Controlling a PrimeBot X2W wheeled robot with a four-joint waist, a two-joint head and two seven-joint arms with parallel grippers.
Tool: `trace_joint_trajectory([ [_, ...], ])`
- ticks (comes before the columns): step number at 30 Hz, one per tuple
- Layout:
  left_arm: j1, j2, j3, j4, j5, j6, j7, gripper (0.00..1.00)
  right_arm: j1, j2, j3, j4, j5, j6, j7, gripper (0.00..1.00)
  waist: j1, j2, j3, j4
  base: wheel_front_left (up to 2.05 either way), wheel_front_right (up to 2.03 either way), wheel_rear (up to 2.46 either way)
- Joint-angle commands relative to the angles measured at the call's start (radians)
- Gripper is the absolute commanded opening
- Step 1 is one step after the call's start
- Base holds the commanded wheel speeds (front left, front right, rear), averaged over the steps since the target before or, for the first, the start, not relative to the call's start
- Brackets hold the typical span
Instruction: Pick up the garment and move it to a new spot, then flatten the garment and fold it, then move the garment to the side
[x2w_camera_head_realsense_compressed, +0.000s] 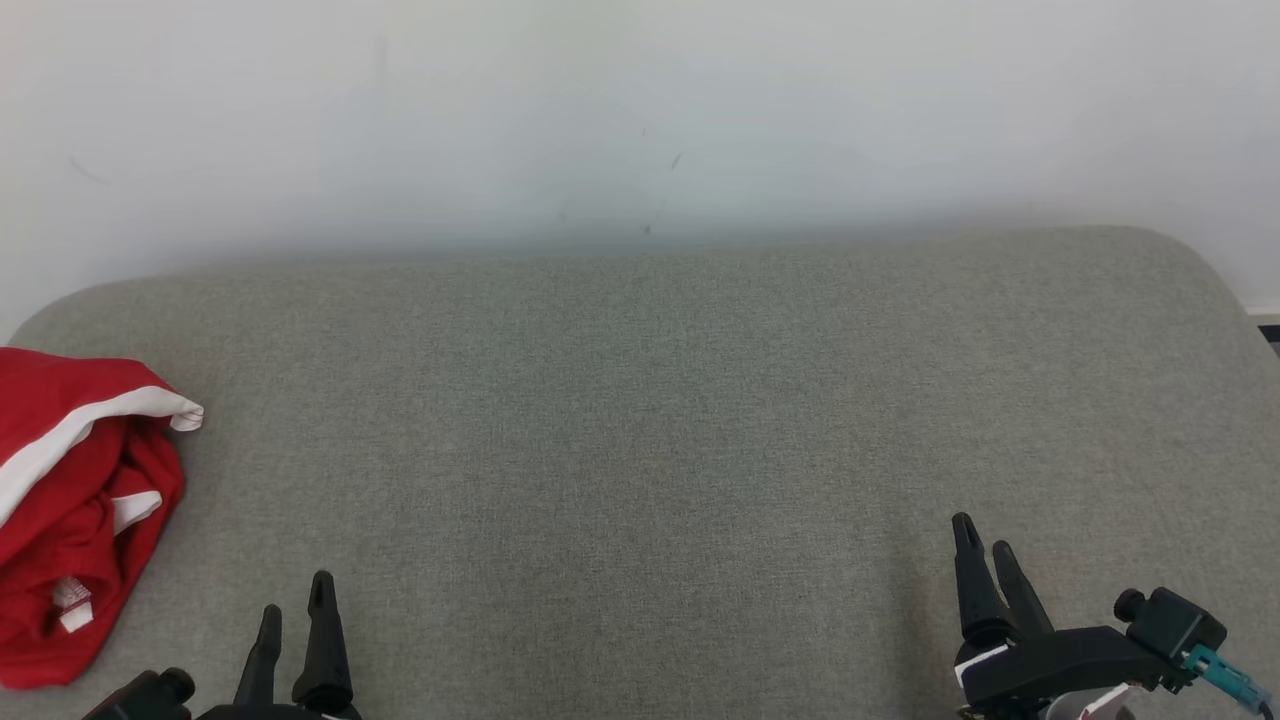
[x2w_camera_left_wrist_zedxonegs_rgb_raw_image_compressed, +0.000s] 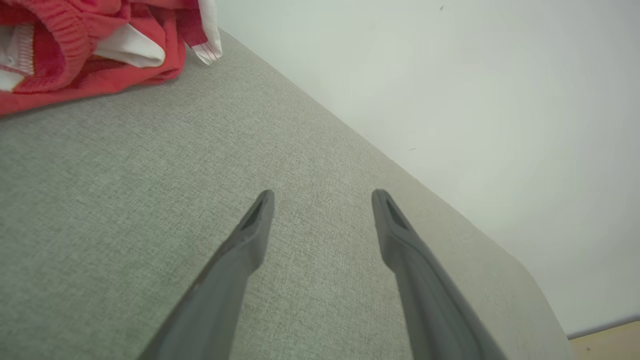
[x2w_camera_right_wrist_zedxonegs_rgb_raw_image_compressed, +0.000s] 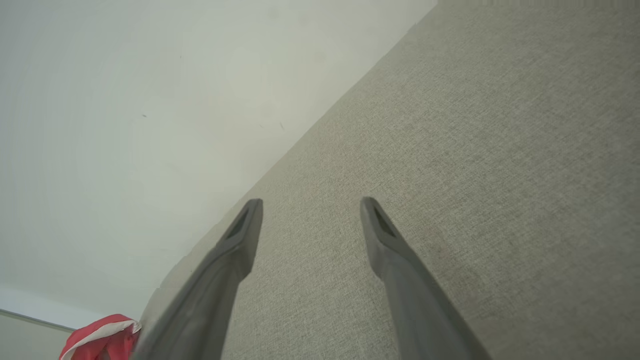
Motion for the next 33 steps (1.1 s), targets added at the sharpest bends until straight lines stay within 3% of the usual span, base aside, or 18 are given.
trace_joint_trajectory([
  [1, -0.006, 0.005, -0.002, -0.006, 0.033, 0.003, -0.01, 1.0, -0.027, -0.009, 0.004, -0.005, -0.032, 0.004, -0.009, 1.0, 0.0, 0.0, 0.0, -0.001, 0.0, 0.0, 0.0],
  [33, 0.012, 0.022, -0.055, 0.01, 0.42, 0.056, -0.095, 1.0, -0.038, -0.011, 0.032, 0.04, -0.408, 0.004, -0.093, 1.0, 0.0, 0.0, 0.004, -0.011, 0.0, 0.0, 0.0],
])
